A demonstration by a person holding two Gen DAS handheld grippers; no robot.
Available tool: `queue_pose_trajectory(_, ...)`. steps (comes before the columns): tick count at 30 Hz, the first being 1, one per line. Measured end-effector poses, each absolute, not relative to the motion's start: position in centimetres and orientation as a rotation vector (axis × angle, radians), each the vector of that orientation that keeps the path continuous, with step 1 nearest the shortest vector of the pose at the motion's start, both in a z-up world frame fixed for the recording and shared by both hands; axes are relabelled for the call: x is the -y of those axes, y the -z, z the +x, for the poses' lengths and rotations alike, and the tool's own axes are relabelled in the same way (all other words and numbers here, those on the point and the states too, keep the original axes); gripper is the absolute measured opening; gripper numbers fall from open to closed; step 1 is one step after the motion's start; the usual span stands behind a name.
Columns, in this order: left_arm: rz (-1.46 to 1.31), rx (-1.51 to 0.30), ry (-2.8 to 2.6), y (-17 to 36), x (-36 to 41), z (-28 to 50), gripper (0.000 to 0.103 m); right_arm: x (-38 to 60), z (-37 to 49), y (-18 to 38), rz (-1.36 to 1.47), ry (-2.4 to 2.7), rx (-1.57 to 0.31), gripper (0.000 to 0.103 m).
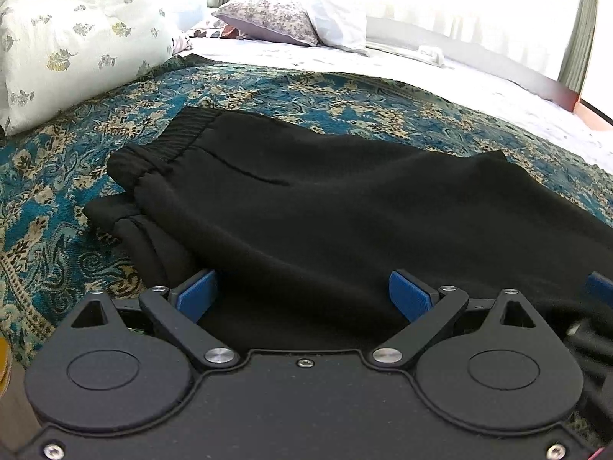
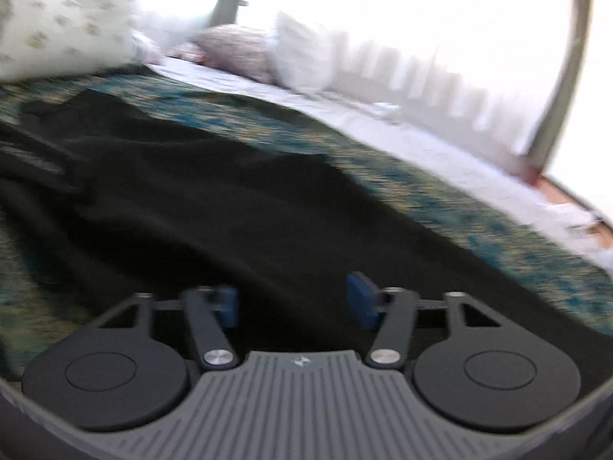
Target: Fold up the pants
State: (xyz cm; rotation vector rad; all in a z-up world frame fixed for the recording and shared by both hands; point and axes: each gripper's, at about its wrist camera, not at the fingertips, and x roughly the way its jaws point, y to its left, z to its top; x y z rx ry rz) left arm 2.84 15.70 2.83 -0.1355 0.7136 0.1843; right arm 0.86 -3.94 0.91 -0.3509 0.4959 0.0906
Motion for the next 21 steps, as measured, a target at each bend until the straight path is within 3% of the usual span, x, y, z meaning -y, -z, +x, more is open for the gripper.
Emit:
queue_pose_trajectory(2,-0.122,-0.709,-0.184,-2.9,-15.6,2.5,0.097,5.0,0.9,-1.0,-0.293,-0.091,-0.497,0.036)
queue_pose_trajectory(5,-0.099,-0.687,-0.179,-3.3,-15.1,1.8,0.097,6.7,0.5,-1.5,-0.195,-0.127,-0.485,0.027)
queue_pose_trajectory(21,0.296,-0.555,0.092,-3.3,-6.1,-3.6,0.097,8.9,-1.2,-2.7,-0.065,-0.242,-0.472,0.022)
